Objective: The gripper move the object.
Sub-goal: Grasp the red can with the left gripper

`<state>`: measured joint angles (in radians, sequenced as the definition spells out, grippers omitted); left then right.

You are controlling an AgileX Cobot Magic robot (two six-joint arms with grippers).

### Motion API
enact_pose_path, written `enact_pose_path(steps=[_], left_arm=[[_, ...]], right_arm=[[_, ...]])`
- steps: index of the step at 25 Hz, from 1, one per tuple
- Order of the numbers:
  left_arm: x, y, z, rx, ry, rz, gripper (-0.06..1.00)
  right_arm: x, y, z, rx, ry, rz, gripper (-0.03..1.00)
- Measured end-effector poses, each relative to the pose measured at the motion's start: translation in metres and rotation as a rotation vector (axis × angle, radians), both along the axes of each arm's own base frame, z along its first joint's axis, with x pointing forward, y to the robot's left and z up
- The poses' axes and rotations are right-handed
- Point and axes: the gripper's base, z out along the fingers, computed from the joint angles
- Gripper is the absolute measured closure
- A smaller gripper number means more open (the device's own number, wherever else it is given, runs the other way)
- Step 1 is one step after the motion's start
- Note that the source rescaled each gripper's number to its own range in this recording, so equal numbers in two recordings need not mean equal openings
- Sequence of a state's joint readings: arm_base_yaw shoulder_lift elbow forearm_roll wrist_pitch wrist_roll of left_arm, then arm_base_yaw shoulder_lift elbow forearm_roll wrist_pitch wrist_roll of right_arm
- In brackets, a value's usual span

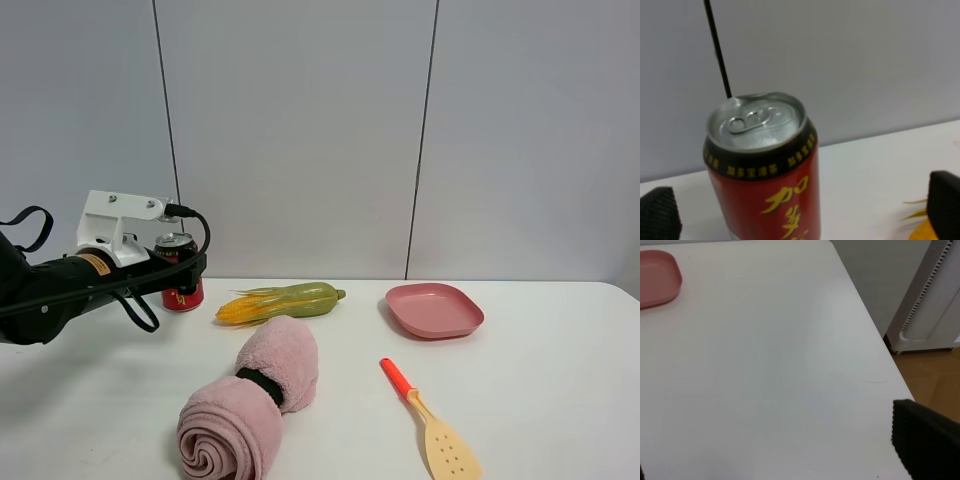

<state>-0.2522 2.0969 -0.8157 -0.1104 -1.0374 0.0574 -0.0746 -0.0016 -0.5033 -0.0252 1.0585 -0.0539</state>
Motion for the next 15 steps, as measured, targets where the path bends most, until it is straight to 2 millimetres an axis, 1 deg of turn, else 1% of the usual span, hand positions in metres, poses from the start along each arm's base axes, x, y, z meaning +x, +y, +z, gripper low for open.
enact_pose_path(steps=[9,15], left_arm=[[0.016,0.008,-0.015,-0.053,0.017,0.036,-0.06],[0.033,0.010,-0.015,-0.068,-0.017,0.048,-0.06]], right_arm=[[0.000,0.000,0.000,0.000,0.000,0.000,-0.03],[0.000,0.000,0.000,0.000,0.000,0.000,-0.03]])
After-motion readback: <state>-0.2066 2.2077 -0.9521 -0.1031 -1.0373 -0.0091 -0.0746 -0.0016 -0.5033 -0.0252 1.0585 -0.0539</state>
